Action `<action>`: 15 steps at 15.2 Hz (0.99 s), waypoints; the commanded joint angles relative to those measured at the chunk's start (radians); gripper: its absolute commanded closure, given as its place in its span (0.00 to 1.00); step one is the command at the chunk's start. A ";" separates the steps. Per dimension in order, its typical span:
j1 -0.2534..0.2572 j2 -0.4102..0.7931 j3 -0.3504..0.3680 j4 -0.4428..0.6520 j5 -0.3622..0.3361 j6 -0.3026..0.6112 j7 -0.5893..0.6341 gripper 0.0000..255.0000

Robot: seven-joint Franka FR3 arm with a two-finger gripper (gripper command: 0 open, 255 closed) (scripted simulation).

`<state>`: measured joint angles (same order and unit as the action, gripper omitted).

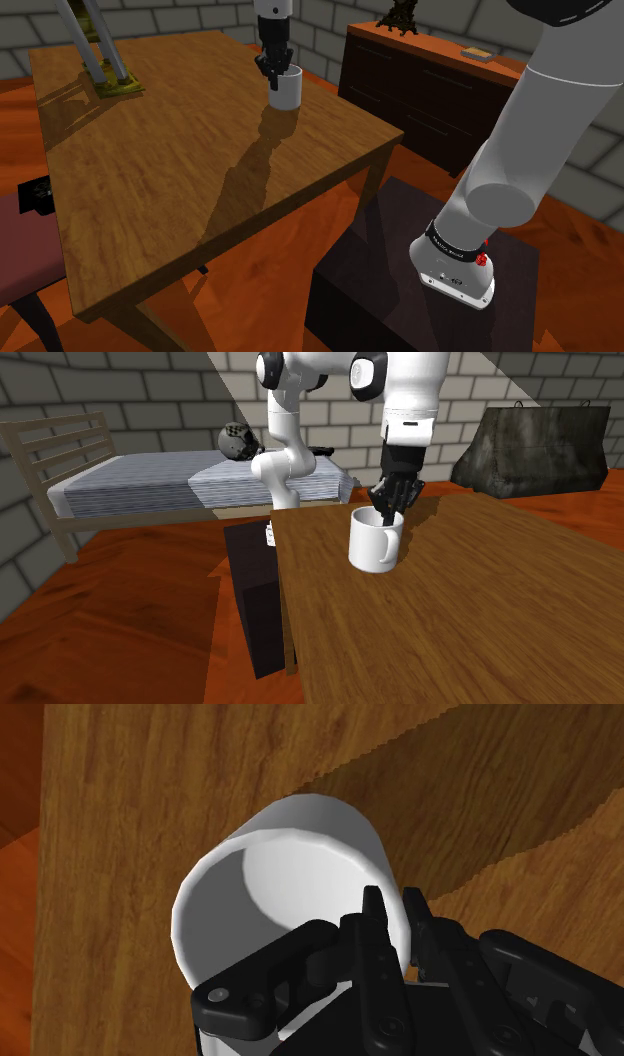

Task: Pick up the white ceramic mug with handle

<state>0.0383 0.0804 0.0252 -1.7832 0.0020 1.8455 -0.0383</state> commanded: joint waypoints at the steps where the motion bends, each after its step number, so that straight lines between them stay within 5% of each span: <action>1: 0.000 0.000 0.000 -0.001 0.000 0.000 0.000 1.00; 15: 0.000 0.000 0.000 0.173 0.000 -0.174 0.001 1.00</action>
<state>0.0392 0.0782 0.0260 -1.6279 0.0021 1.6869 -0.0364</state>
